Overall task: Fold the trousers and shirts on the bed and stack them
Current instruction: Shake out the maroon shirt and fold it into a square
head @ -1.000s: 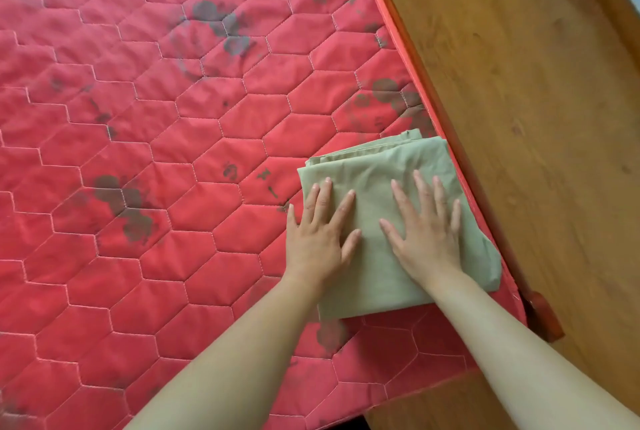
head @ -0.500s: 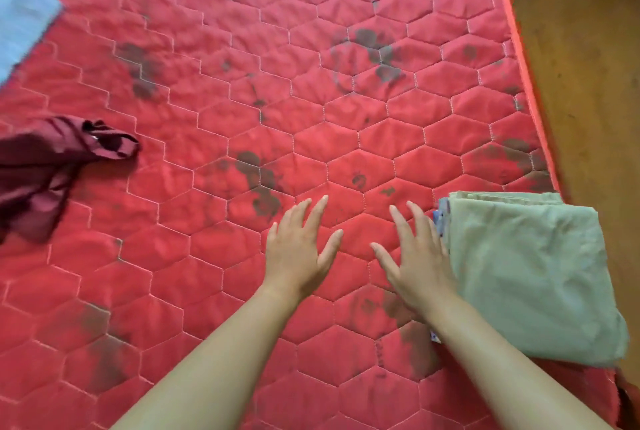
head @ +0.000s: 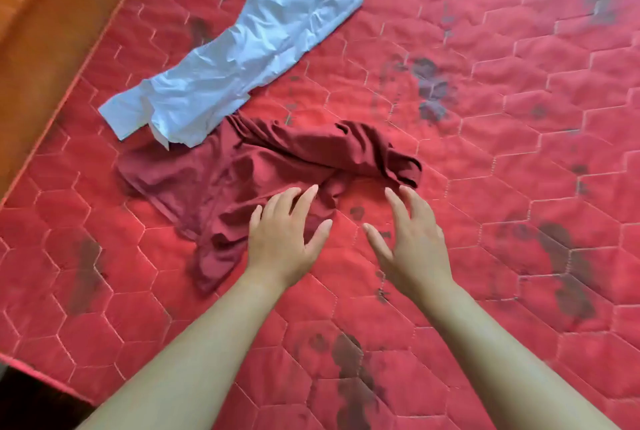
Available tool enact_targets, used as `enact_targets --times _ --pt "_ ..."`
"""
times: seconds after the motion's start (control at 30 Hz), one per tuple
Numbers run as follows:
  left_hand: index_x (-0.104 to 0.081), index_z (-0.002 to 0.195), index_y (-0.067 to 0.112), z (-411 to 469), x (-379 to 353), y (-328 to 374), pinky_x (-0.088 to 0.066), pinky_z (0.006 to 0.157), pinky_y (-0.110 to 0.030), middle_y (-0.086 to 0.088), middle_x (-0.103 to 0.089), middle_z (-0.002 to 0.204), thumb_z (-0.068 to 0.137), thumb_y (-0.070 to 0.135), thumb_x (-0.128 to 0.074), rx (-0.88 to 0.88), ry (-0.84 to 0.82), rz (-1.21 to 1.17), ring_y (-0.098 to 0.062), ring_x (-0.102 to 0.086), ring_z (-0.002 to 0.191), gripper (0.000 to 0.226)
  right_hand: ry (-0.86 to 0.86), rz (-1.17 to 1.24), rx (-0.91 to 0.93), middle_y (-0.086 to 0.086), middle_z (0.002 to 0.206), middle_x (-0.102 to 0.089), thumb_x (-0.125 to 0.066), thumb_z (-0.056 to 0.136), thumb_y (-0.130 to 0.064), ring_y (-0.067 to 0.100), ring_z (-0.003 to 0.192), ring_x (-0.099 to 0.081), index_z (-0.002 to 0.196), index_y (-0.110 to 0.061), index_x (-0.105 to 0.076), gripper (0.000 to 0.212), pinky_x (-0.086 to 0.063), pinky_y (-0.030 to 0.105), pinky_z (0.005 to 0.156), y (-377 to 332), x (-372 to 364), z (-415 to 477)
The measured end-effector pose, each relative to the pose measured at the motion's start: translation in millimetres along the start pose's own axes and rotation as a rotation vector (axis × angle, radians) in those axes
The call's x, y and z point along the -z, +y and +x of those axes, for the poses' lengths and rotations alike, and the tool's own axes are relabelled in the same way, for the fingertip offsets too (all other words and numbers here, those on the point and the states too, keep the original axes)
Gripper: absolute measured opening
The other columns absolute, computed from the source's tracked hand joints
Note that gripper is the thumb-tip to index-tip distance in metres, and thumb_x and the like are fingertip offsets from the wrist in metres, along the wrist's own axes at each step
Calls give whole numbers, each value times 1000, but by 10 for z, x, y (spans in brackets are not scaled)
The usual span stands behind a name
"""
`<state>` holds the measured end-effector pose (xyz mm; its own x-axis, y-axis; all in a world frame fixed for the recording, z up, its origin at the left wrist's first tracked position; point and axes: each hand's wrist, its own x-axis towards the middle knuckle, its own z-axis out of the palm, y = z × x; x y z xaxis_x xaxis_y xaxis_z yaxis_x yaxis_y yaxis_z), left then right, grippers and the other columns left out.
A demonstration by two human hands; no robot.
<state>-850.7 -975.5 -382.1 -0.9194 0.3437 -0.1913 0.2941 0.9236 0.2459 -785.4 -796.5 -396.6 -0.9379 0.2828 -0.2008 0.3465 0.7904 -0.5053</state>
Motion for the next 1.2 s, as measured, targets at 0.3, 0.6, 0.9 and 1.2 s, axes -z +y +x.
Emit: enact_targets --times 0.3,0.6,0.9,1.2 --pt "-41 138 26 577 -113 -1761 -34 103 -48 1 -45 137 85 60 -34 196 42 20 -21 -41 127 64 -74 -154 321 8 147 -34 -57 82 -54 26 134 -31 141 -21 -38 70 -37 45 98 -1243 -1299 1201" --pt "-55 117 29 310 -727 -2183 -44 82 -33 4 -60 113 86 42 -56 327 -198 -157 -21 -58 105 34 -165 -108 242 3 85 -62 -66 81 -18 30 85 -59 90 -19 -69 10 -40 36 71 -791 -1867 1103" --pt "-60 93 33 242 -594 -1606 -45 70 -29 11 -57 85 82 35 -61 189 -89 -294 -14 -59 85 11 -172 -39 121 -2 82 -60 -76 72 -6 31 76 -62 86 -17 -67 20 -49 35 63 137 -939 355" --pt "-57 109 28 830 -602 -1016 -49 81 -36 8 -58 99 81 45 -59 91 -23 -311 -16 -57 94 32 10 -208 75 0 140 -44 -70 77 -31 25 133 -33 128 -24 -52 55 -22 48 106 -92 -984 1484"
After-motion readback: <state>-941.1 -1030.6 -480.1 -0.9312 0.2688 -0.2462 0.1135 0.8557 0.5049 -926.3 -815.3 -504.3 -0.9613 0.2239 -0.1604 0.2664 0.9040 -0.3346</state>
